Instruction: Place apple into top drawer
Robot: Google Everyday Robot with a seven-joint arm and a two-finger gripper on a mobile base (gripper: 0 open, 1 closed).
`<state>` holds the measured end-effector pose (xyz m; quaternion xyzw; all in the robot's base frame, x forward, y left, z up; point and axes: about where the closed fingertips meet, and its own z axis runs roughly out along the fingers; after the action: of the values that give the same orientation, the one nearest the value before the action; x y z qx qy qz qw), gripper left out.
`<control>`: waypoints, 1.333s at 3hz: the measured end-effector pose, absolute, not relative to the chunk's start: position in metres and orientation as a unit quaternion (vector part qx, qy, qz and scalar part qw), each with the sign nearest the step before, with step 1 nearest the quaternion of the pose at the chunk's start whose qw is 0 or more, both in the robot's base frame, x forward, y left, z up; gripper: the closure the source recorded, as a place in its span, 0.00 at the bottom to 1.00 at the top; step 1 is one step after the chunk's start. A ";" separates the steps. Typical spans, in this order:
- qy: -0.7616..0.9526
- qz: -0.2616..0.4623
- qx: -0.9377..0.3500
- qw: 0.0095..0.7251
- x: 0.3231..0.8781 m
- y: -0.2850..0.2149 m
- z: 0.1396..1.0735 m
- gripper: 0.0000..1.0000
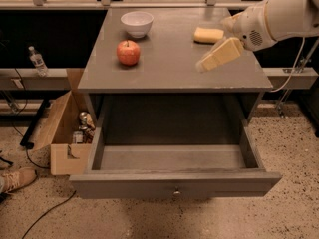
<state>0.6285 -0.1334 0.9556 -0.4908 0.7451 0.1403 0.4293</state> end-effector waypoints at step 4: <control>0.775 0.197 -0.412 0.437 0.753 0.007 0.882 0.00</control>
Offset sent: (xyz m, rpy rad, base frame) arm 0.1018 0.0967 -0.0911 0.1569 0.1652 -0.1323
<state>0.7527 0.0072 0.8821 -0.4121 0.7750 0.1968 0.4369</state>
